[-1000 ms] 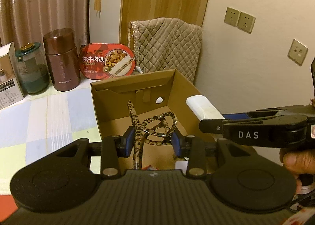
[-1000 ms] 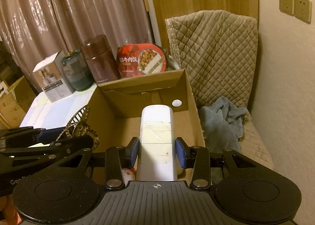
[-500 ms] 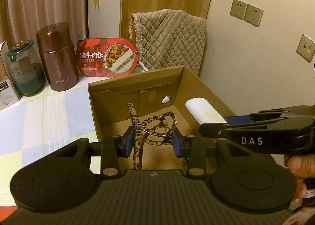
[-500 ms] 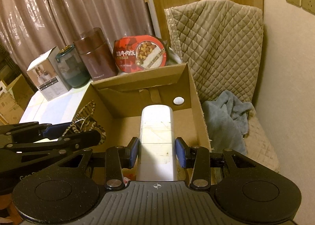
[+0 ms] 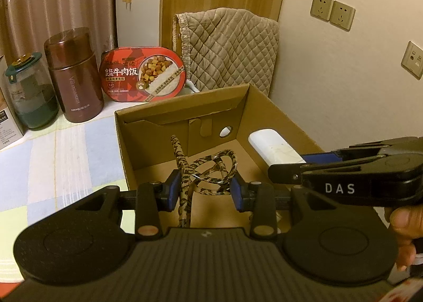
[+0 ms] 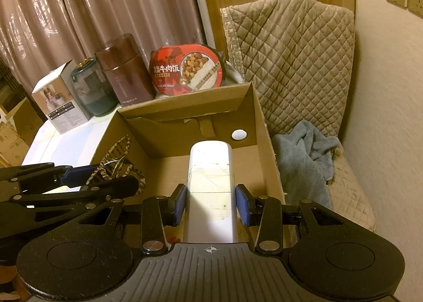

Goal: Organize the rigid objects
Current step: 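Open the left gripper to drop the brown clip into the box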

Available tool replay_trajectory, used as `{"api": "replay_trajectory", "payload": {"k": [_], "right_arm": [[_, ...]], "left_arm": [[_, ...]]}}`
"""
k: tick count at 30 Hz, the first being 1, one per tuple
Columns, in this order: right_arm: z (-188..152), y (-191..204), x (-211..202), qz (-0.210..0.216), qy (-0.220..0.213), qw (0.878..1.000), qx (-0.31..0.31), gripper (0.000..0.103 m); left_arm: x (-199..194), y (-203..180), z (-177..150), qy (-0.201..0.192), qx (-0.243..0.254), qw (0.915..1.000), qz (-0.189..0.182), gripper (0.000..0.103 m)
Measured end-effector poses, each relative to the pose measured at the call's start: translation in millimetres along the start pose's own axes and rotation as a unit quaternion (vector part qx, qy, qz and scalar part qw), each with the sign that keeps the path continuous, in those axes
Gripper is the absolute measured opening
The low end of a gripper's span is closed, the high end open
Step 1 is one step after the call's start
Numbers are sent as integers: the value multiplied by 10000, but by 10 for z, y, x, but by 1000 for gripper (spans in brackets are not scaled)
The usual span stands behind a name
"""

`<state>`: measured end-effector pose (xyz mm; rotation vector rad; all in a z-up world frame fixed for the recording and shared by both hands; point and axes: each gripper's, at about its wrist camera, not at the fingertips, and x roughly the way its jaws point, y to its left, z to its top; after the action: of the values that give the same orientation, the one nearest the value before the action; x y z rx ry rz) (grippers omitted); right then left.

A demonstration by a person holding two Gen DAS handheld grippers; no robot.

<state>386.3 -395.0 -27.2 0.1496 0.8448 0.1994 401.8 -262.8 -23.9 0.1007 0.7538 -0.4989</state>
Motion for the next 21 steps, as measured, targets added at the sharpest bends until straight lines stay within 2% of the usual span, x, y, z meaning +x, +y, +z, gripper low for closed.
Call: {"api": "replay_trajectory", "payload": {"k": [7,10,21], "right_arm": [[4,-7,22,-4,0,10000,21,37],[7,-7,29,-10,2,10000,36,37],[5,29,33,35,23,10000,43,37]], "left_arm": [[23,6,-1,24,41,10000,-3,34],[5,5,14,-79,135,9998,140,37],[-120,101,-16,-162,16,9997,199,37]]}}
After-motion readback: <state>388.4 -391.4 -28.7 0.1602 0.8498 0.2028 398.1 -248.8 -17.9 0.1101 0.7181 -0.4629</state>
